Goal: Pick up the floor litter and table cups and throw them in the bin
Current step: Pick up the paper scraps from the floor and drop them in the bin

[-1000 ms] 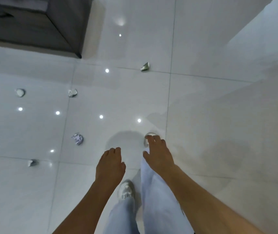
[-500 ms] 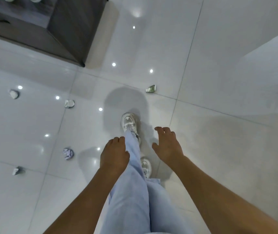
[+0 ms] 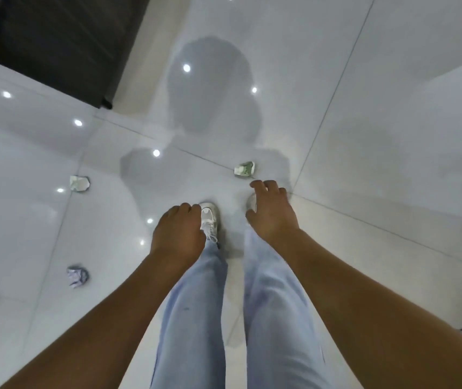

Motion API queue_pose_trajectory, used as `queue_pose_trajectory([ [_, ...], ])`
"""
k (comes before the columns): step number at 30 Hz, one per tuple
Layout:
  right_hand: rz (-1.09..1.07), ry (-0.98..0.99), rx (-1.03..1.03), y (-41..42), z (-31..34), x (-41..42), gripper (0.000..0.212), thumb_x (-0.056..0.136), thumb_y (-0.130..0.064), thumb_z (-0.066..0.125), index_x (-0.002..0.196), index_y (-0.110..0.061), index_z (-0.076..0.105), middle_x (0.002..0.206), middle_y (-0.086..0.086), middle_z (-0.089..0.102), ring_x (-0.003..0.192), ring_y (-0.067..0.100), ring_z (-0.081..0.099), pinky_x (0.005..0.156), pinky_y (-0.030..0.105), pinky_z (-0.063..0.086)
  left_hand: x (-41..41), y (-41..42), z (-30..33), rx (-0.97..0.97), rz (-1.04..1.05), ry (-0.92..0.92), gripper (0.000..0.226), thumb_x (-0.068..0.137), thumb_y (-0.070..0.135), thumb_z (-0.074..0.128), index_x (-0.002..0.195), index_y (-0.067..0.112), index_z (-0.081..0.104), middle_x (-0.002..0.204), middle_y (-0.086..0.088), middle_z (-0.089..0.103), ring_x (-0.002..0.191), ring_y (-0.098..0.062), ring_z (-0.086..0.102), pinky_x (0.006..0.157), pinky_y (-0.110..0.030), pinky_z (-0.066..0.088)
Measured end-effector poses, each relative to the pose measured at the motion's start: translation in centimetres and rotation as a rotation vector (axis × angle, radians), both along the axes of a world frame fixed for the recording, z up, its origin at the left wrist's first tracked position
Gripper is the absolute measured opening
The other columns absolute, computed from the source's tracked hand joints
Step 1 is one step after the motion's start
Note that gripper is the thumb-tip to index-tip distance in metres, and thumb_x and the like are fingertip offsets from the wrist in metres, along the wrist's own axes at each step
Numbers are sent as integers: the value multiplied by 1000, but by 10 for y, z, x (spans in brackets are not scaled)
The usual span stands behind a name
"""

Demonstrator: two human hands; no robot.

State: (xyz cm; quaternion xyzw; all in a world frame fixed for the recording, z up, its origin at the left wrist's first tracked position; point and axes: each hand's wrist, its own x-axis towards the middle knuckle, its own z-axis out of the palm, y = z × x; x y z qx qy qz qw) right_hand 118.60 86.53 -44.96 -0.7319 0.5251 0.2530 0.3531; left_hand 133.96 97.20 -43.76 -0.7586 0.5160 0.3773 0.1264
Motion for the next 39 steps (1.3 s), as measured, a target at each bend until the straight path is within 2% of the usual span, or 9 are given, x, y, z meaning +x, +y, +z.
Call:
queue_pose_trajectory([
  [3, 50, 41, 3, -31, -46, -2, 57, 90, -16, 53, 143, -16, 33, 140, 9, 36, 123, 30, 37, 95, 38, 43, 3, -28, -37, 18, -8, -13, 34, 91, 22, 51, 124, 14, 49, 119, -3, 55, 109, -22, 51, 88, -28, 39],
  [7, 121, 78, 29, -59, -134, -6, 59, 89, -18, 57, 143, -17, 32, 144, 8, 31, 126, 30, 33, 97, 38, 42, 9, -47, -108, 14, 98, -29, 34, 92, 24, 51, 123, 13, 49, 121, -3, 54, 111, -22, 50, 89, -30, 39],
  [16, 258, 102, 35, -71, -333, 2, 68, 82, -9, 63, 141, -20, 33, 146, 6, 27, 129, 30, 30, 92, 38, 44, 11, -29, -271, 41, 216, -42, 38, 90, 27, 57, 125, 13, 51, 123, -4, 55, 113, -22, 51, 88, -32, 43],
  [22, 259, 133, 26, -62, -390, -2, 59, 81, -1, 63, 134, -15, 41, 132, 9, 37, 120, 29, 36, 85, 37, 46, 1, -13, -316, 49, 287, 8, 40, 91, 27, 57, 128, 15, 50, 129, -2, 54, 116, -19, 51, 95, -28, 41],
  [27, 291, 88, 59, -56, -358, 1, 54, 82, -4, 63, 130, -16, 45, 128, 7, 39, 118, 27, 38, 85, 35, 45, -7, -22, -297, 44, 343, 72, 38, 91, 26, 55, 128, 16, 48, 128, -2, 52, 115, -17, 49, 94, -27, 42],
  [33, 543, -42, 85, -31, -233, 32, 61, 83, -9, 67, 138, -19, 40, 137, 5, 38, 124, 23, 37, 99, 32, 44, -13, -40, -205, 43, 340, 77, 45, 89, 18, 61, 131, 16, 46, 128, -2, 53, 115, -18, 51, 94, -28, 45],
  [39, 661, -159, 101, 3, -99, 70, 50, 80, -4, 60, 126, -14, 45, 126, 3, 42, 114, 21, 38, 83, 30, 46, -6, -23, -100, 60, 470, 113, 42, 83, 11, 59, 123, 16, 46, 119, -2, 52, 110, -20, 49, 79, -28, 41],
])
